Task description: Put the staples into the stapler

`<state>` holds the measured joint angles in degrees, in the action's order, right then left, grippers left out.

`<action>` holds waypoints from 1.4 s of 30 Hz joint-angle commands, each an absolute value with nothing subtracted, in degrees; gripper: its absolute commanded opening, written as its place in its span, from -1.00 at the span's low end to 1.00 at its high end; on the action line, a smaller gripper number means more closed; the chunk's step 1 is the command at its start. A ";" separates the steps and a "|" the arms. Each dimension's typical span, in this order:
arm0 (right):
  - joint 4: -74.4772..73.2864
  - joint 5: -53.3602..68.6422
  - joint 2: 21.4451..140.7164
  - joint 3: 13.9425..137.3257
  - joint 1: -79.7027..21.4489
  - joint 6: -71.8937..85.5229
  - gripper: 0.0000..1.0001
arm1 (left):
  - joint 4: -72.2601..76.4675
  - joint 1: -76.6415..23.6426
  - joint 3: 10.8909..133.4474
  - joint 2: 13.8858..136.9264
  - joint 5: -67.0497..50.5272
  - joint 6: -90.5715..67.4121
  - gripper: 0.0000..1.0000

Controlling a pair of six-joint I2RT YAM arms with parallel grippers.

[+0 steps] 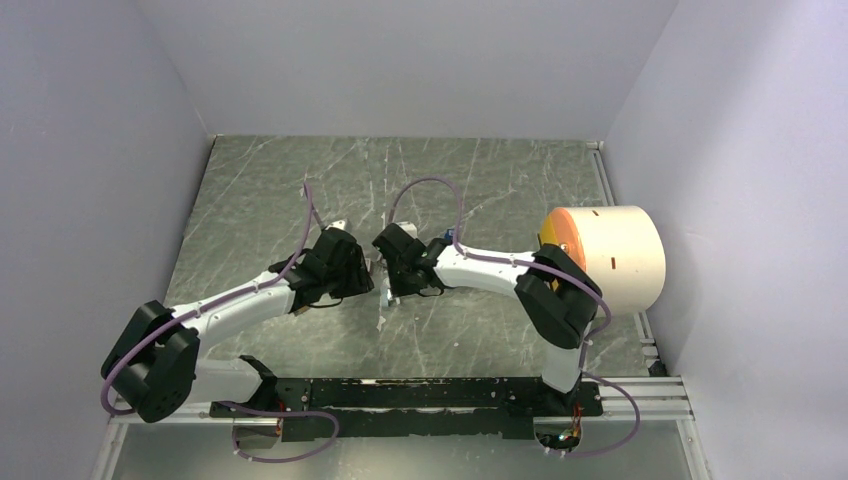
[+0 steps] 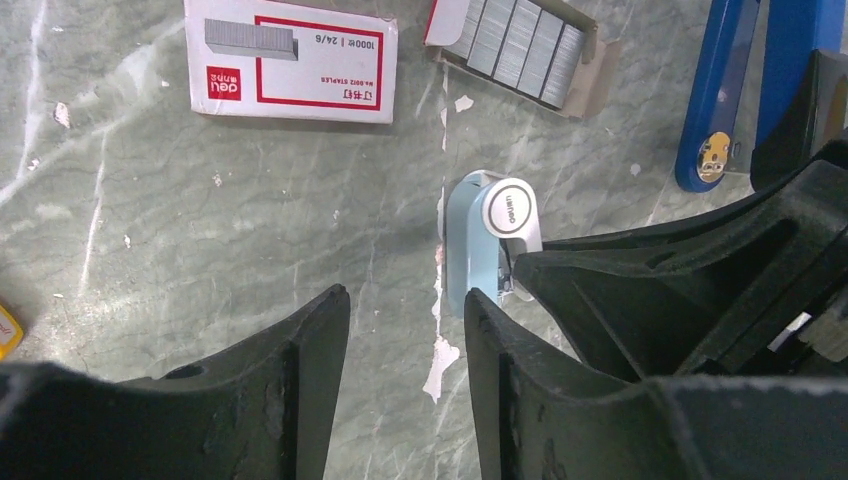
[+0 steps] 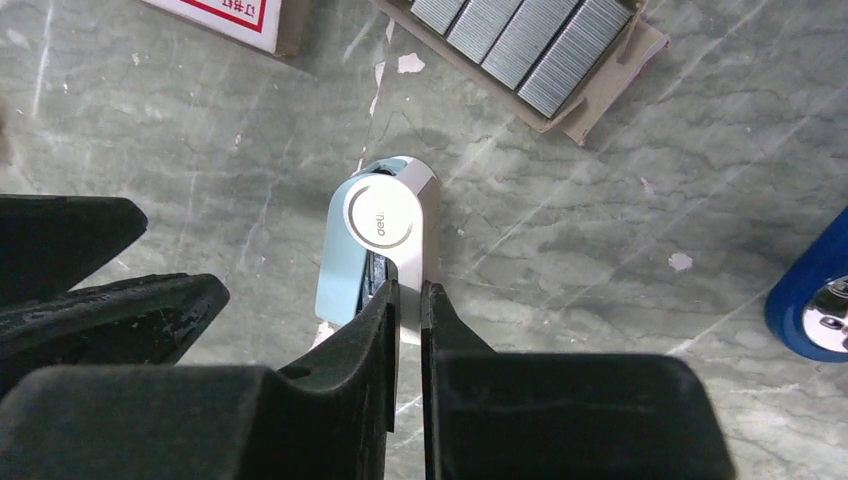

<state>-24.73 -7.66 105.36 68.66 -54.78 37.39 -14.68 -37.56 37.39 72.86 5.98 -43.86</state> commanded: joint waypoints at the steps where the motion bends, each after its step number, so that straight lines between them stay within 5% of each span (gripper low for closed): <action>1: -21.06 -3.10 105.22 66.18 -53.37 38.24 -0.84 | -12.22 -36.92 36.45 72.43 3.89 -43.37 0.06; 12: -5.66 18.81 105.29 55.97 -46.89 40.08 -0.92 | -7.89 -36.33 34.62 73.94 -2.68 -43.60 0.33; 23: -1.40 24.56 108.11 52.77 -43.19 40.11 -0.93 | -5.37 -35.60 33.88 76.67 -5.04 -43.72 0.39; 36: -0.47 25.84 108.37 51.94 -42.04 39.92 -0.93 | -1.79 -34.90 34.78 82.17 -11.62 -44.38 -0.33; 42: -1.37 22.19 105.36 50.95 -41.42 40.64 -0.56 | -4.63 -34.80 36.06 82.50 -10.07 -44.65 -0.60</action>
<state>2.83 27.68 106.13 53.34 -41.80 41.65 -2.00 -35.07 34.35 81.30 -10.13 -45.04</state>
